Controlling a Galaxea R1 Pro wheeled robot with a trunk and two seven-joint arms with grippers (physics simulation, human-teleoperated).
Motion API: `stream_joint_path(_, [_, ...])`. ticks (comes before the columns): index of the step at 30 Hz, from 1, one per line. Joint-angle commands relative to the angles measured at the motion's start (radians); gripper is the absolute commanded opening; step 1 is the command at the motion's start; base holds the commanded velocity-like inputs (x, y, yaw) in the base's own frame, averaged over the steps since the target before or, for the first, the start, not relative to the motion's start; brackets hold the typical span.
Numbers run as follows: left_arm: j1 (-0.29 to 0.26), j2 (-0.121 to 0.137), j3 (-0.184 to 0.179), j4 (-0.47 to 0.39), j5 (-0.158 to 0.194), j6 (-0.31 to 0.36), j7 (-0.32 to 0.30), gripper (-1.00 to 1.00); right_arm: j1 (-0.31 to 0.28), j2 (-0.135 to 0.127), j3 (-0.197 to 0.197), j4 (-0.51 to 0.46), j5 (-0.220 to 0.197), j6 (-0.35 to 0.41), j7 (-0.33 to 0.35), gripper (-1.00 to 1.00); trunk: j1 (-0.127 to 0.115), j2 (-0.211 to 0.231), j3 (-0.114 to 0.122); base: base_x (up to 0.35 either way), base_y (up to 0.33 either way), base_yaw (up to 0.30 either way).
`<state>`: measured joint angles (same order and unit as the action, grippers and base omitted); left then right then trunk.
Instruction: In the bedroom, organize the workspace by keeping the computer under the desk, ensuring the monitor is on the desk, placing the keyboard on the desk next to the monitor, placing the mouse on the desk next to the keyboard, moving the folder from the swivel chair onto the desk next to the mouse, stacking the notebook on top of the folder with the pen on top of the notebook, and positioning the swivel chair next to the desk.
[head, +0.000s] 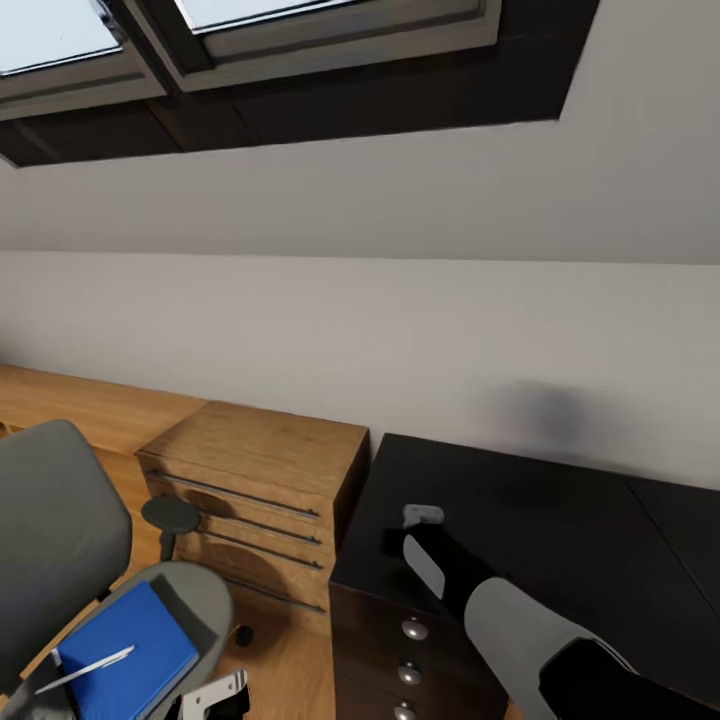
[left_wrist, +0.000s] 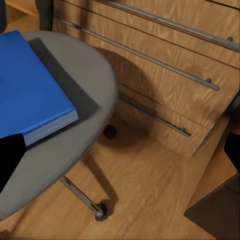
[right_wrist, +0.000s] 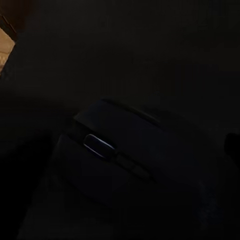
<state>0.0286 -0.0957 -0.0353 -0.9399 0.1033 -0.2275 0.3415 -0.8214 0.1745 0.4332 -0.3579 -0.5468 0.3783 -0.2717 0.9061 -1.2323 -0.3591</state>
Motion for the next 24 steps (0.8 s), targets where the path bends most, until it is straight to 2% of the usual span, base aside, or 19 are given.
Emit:
stream_joint_path(1, [0.000,0.001,-0.003,-0.001,0.010,-0.004,0.004,1.00,-0.001,0.000,0.014,-0.001,-0.006,0.004,-0.002,-1.00,0.000,-0.001,-0.001,0.000,0.000,0.270])
stream_joint_path(4, [0.000,0.001,-0.003,-0.001,0.010,-0.004,0.004,1.00,-0.001,0.000,0.051,-0.001,-0.006,0.006,0.019,-1.00,0.000,-0.001,-0.001,0.000,0.000,0.264])
stream_joint_path(5, [0.000,0.001,-0.003,0.000,0.010,-0.004,0.004,1.00,-0.001,0.000,0.075,-0.001,-0.006,0.008,0.033,-1.00,0.000,-0.001,-0.001,0.000,0.000,0.193])
stream_joint_path(7, [0.000,0.002,-0.003,0.001,0.010,-0.004,0.004,1.00,-0.001,0.000,0.094,-0.001,-0.006,0.014,0.044,-1.00,0.000,-0.001,-0.001,0.000,0.000,0.093])
stream_joint_path(11, [0.000,0.003,-0.003,0.002,0.011,-0.004,0.004,1.00,0.000,0.000,0.101,-0.001,-0.007,0.035,0.052,-1.00,0.000,-0.001,-0.001,0.000,0.000,0.030])
stream_joint_path(18, [0.001,0.004,-0.002,0.003,0.012,-0.004,0.004,1.00,0.001,0.000,0.103,-0.001,-0.006,0.060,0.120,-1.00,0.000,-0.001,-0.001,0.000,0.000,0.005])
stream_joint_path(24, [0.001,0.004,-0.002,0.003,0.012,-0.004,0.004,1.00,0.001,0.000,0.104,-0.002,-0.005,0.064,0.134,-1.00,0.000,-0.001,-0.001,-0.068,0.000,0.001])
